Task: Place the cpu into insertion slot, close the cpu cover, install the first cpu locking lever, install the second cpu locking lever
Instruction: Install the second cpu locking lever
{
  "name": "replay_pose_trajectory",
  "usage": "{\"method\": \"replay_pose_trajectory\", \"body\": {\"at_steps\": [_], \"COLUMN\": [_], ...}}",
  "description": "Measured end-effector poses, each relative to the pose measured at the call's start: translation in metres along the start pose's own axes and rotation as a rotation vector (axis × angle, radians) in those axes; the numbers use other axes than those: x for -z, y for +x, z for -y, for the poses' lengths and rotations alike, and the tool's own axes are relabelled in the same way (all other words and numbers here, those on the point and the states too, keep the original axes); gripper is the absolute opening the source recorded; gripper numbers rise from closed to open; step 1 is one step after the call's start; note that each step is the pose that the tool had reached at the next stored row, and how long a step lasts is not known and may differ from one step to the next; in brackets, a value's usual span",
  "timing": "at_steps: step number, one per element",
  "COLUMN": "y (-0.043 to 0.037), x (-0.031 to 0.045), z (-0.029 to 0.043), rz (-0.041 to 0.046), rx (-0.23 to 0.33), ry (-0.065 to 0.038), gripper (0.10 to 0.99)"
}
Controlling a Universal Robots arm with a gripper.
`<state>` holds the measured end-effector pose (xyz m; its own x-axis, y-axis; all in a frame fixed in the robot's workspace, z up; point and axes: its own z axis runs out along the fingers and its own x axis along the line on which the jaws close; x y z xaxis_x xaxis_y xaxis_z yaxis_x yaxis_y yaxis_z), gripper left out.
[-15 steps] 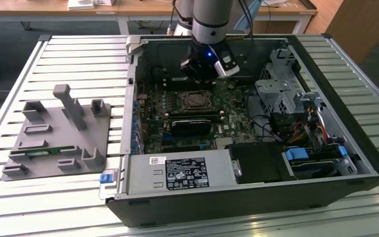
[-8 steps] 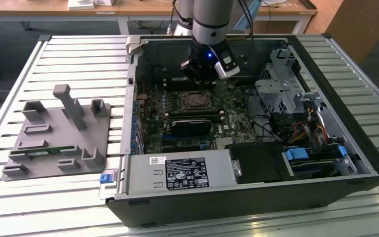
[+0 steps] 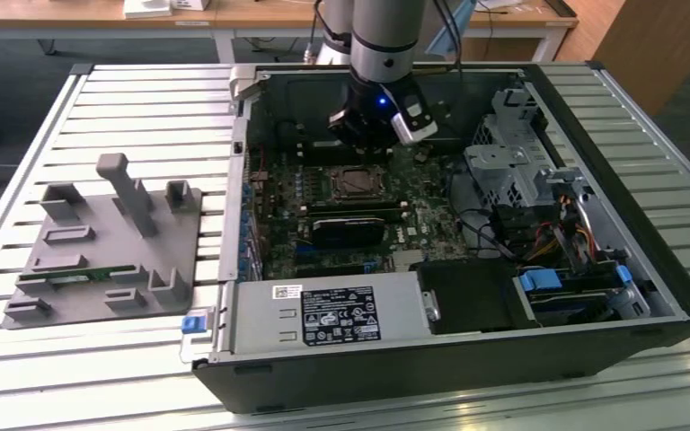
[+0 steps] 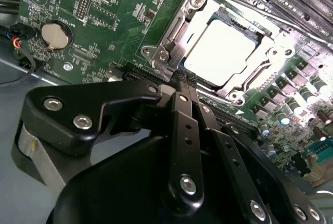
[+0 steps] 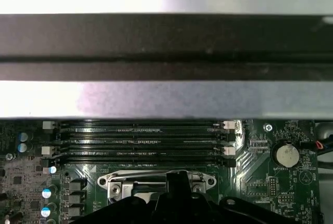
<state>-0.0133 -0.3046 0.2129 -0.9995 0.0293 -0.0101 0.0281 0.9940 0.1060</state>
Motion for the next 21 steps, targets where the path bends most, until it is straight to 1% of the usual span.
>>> {"method": "replay_pose_trajectory", "body": {"at_steps": [7, 16, 18, 21], "y": [0.0000, -0.0001, -0.0001, -0.0002], "x": [0.0008, 0.0015, 0.0037, 0.0117], "z": [0.0005, 0.0031, 0.0029, 0.0024], "rz": [0.0000, -0.0002, 0.0000, 0.0000], "rx": [0.000, 0.000, 0.000, 0.000], "ry": [0.000, 0.000, 0.000, 0.000], "gripper": [0.106, 0.106, 0.106, 0.106]}}
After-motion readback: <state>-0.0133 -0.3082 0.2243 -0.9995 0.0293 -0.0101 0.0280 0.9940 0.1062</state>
